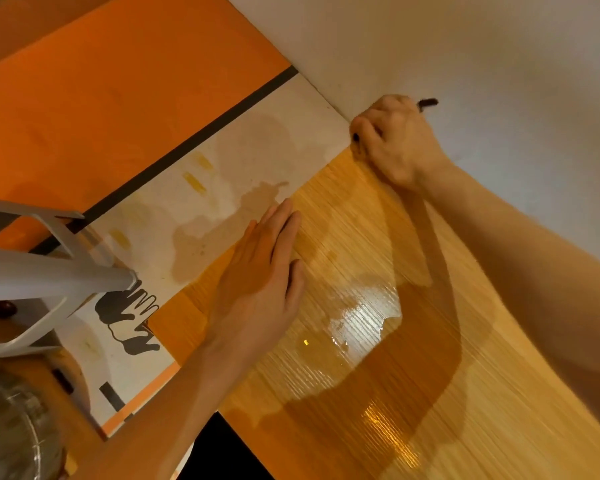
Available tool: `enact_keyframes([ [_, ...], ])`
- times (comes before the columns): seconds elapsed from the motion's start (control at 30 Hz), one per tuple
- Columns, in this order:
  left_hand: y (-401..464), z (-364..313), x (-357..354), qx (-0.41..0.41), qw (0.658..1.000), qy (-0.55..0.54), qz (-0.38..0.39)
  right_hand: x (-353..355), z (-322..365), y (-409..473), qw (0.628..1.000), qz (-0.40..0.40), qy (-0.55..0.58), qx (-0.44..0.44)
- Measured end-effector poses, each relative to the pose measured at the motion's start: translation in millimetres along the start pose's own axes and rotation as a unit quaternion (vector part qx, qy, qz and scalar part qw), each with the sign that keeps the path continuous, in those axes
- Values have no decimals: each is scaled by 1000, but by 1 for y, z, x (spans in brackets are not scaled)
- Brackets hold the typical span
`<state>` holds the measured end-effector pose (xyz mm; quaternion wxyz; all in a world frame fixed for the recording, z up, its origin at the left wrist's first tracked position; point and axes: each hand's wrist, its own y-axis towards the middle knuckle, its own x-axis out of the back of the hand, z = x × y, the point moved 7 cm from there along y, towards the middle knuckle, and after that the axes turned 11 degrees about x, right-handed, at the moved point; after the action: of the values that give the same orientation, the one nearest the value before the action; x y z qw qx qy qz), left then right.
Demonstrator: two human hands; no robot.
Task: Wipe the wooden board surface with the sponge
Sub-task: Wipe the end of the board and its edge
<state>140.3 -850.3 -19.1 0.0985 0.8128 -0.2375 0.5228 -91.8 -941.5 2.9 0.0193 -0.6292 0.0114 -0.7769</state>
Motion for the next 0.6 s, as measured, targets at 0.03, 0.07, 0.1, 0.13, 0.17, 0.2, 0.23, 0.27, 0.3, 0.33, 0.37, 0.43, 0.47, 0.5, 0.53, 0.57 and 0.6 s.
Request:
enact_keyframes([
  [0.03,0,0,1,1,1000,-3,-1,-4,17,-1,1000,-11,-10,15],
  [0.07,-1,-1,2,1,1000,-7,0,-12,40,-6,998,-14,-18,50],
  [0.1,-1,-1,3,2,1000,-13,2,-20,65,-14,995,-1,-18,99],
  [0.13,0,-2,4,6,1000,-20,4,-26,88,-26,988,27,-7,153],
  [0.17,0,-2,5,8,1000,-25,6,-27,101,-36,978,47,-6,202],
  [0.2,1,-3,5,8,1000,-26,10,-25,99,-39,972,35,-9,231],
  [0.23,1,-4,5,8,1000,-25,14,-19,84,-36,978,10,-11,210],
  [0.27,1,-4,5,10,1000,-23,14,-12,58,-29,990,-11,-12,138],
  [0.3,1,-4,6,11,1000,-22,12,-6,30,-25,998,-28,-7,48],
  [0.33,1,-3,6,11,1000,-21,11,-4,9,-26,999,-34,16,-36],
  [0.37,1,-3,6,12,1000,-18,10,-7,5,-31,995,-37,41,-89],
  [0.43,0,-3,7,14,1000,-13,9,-19,36,-53,993,-52,55,-95],
  [0.47,0,-3,7,15,1000,-11,9,-25,60,-69,995,-56,60,-63],
  [0.5,0,-4,8,16,1000,-8,8,-30,82,-86,996,-51,62,-27],
  [0.53,0,-4,9,14,1000,-6,6,-33,95,-101,998,-40,54,3],
  [0.57,0,-5,9,11,1000,-5,5,-33,97,-108,999,-27,31,19],
  [0.6,0,-6,8,9,1000,-5,5,-31,88,-106,999,-21,12,22],
])
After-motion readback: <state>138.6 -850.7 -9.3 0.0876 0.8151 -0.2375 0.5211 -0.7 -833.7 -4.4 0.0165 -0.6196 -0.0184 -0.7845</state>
